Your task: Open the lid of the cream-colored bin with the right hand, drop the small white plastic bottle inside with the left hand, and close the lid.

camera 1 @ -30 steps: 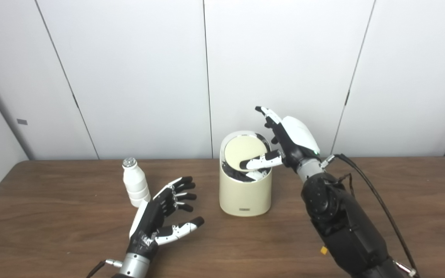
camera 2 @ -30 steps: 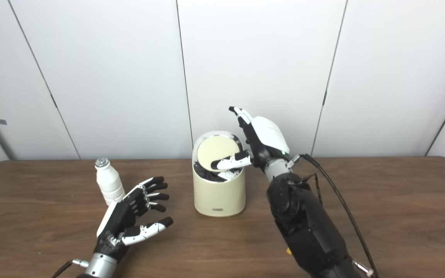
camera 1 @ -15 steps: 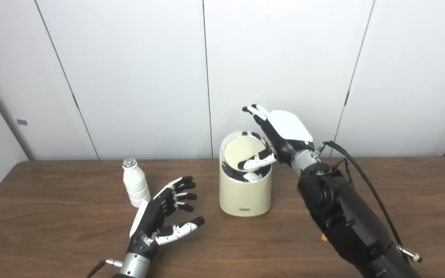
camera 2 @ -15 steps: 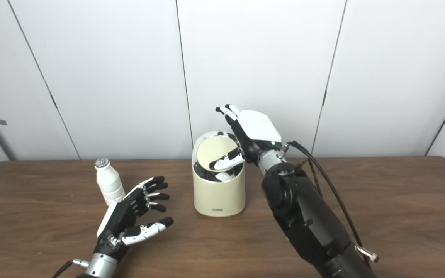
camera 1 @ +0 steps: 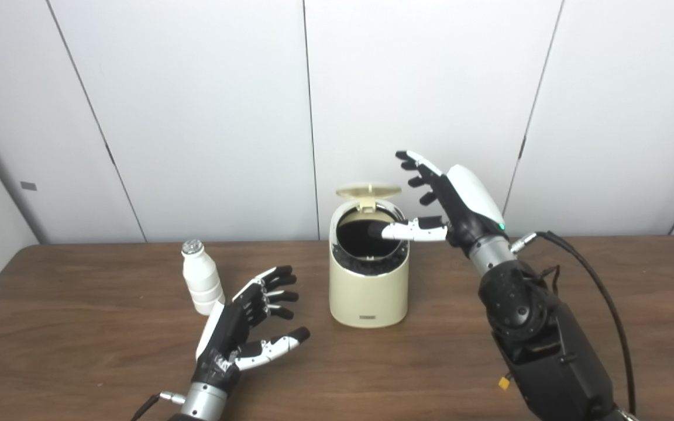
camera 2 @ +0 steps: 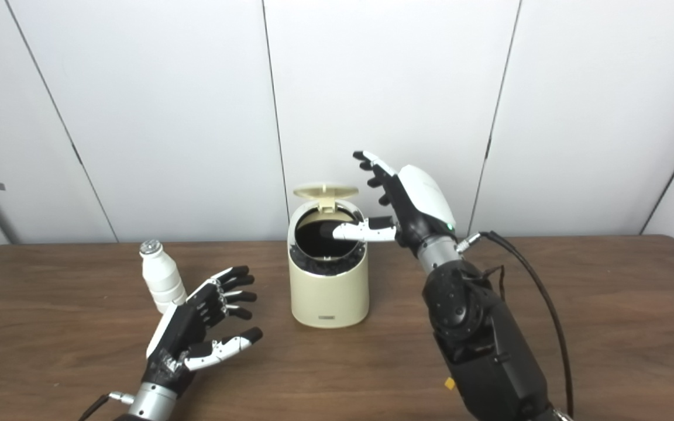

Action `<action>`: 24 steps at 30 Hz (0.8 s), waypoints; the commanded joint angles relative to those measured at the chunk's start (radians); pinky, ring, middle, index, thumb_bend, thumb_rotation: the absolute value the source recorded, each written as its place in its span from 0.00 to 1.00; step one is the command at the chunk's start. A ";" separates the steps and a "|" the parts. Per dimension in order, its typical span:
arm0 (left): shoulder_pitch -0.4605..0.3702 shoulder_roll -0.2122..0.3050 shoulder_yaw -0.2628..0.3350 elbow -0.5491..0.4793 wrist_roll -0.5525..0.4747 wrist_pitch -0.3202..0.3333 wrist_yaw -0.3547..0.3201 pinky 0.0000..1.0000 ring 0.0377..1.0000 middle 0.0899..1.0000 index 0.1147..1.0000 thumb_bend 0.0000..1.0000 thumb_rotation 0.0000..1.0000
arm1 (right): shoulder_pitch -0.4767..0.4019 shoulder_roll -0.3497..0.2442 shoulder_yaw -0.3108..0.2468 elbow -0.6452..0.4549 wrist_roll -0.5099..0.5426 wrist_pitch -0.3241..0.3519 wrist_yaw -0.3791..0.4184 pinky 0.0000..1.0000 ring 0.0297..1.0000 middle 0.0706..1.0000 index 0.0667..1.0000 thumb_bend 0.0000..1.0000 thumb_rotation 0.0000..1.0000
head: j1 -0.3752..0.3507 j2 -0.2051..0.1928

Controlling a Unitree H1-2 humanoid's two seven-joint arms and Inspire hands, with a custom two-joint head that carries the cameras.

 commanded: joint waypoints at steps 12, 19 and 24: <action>-0.024 0.015 0.003 -0.031 -0.003 -0.014 -0.007 0.59 0.71 0.79 0.80 0.63 0.00 | 0.217 0.070 -0.153 -0.077 0.238 -0.100 -0.079 0.70 0.83 0.87 0.88 0.77 0.45 | -0.015 0.007; -0.018 0.017 0.008 -0.038 -0.013 -0.016 -0.012 0.57 0.70 0.79 0.80 0.63 0.00 | 0.325 0.075 -0.159 -0.038 0.320 -0.251 -0.110 0.69 0.82 0.88 0.89 0.77 0.38 | -0.014 0.011; -0.014 0.016 0.011 -0.048 -0.009 -0.009 -0.012 0.57 0.71 0.79 0.80 0.62 0.00 | 0.382 0.094 -0.166 0.001 0.389 -0.370 -0.123 0.73 0.82 0.87 0.88 0.78 0.36 | -0.013 0.015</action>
